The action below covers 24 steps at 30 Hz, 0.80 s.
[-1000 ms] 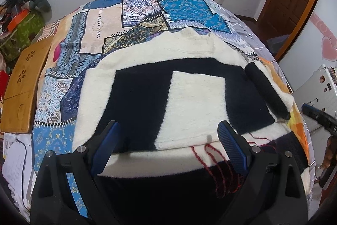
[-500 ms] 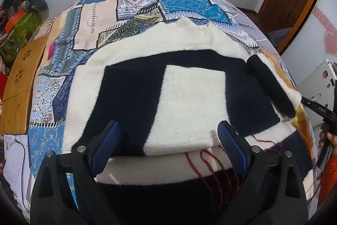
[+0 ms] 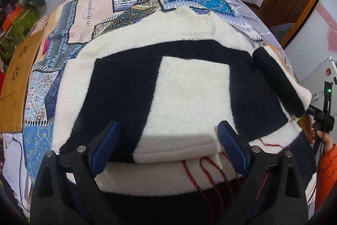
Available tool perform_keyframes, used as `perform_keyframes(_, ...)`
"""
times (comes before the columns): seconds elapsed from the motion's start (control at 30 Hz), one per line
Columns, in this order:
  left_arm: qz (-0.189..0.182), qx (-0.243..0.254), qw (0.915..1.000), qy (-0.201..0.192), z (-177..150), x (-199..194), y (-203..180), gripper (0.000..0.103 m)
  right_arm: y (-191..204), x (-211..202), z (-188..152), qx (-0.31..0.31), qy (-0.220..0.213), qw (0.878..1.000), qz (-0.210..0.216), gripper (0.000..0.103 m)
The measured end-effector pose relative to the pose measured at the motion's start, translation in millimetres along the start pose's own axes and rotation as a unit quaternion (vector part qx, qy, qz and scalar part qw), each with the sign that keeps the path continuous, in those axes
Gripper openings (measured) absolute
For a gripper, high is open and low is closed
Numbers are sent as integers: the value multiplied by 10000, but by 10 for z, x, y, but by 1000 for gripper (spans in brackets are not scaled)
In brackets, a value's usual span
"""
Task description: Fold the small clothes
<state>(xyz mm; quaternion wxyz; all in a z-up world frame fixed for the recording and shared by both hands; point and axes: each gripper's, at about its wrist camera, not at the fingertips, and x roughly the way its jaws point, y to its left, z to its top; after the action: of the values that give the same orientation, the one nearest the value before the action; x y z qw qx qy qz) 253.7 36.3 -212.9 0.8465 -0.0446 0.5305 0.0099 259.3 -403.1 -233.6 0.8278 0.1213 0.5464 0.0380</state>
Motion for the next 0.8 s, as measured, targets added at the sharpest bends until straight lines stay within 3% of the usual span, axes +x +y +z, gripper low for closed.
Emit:
perform_keyframes(0.13,-18,-37,10000,-3,-4,-6,8,94,65,70,-5,-260,74,9995,-172,33)
perform_keyframes(0.27,-39,-63,10000,-40,-16,-45,17,94,56,24,2,-280,44,9994,-216,10)
perform_keyframes(0.53,-84,-85,9998,-157,-71,-177,36,94,141,-233,35,-228,-196,9995,138,7)
perform_keyframes(0.8,-161,-178,9991,-345,-108,-343,114,94,712,-854,134,-789,-853,9907,711,6)
